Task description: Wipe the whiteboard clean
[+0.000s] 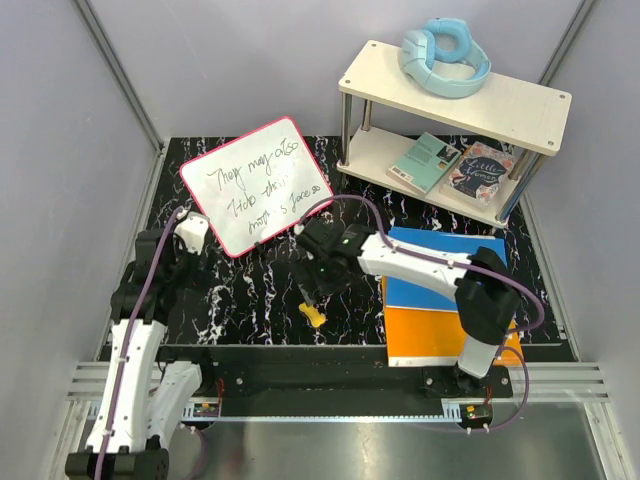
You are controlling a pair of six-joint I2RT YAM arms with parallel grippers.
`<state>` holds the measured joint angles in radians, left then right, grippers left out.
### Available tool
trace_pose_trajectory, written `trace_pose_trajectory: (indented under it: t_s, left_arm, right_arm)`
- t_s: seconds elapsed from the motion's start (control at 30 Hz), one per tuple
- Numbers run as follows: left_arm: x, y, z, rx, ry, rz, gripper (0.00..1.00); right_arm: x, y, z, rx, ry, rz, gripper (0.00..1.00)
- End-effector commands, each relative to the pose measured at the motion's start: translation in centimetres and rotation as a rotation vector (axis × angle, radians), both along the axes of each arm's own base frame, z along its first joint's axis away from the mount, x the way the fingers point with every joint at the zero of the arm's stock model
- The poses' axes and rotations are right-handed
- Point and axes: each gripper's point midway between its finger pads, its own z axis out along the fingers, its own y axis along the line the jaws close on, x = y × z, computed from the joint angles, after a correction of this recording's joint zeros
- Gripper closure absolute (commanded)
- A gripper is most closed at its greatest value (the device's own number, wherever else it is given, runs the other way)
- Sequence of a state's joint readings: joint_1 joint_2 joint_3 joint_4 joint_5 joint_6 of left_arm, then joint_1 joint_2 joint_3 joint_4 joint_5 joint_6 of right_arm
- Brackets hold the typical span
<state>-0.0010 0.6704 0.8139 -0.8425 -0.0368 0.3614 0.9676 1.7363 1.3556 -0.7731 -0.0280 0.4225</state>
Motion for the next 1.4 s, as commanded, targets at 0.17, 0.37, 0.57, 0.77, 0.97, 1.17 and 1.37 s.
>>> trace_pose_trajectory:
  t_s: [0.17,0.37,0.57,0.77,0.97,1.17,1.37]
  left_arm:
    - [2.1,0.1,0.6,0.018,-0.005,-0.016,0.01]
    - [2.7,0.8,-0.2,0.057,0.037,-0.006,0.01]
    - [3.2,1.0,-0.8,0.064,0.04,0.007,0.01]
    - [3.5,1.1,-1.8,0.076,0.071,0.005,0.01]
    - [3.6,1.1,-2.3,0.076,0.08,0.003,0.01]
    - [3.7,1.3,-2.7,0.088,0.092,0.006,0.01]
    - [3.8,1.5,-3.1,0.096,0.097,0.013,0.01]
  right_arm:
    - [-2.2,1.3,-3.6,-0.212,0.078,0.151,0.09]
    - [-2.5,1.5,-4.9,-0.238,0.107,0.196,0.15]
    - [-2.6,2.4,-5.7,-0.228,0.134,0.241,0.25]
    - [-1.8,3.3,-4.1,-0.183,0.084,0.231,0.25]
    - [-2.0,4.1,-3.9,-0.151,0.105,0.217,0.25]
    - [-2.5,4.8,-5.3,-0.149,0.153,0.231,0.25]
    - [-2.3,5.1,-6.6,-0.18,0.172,0.236,0.33]
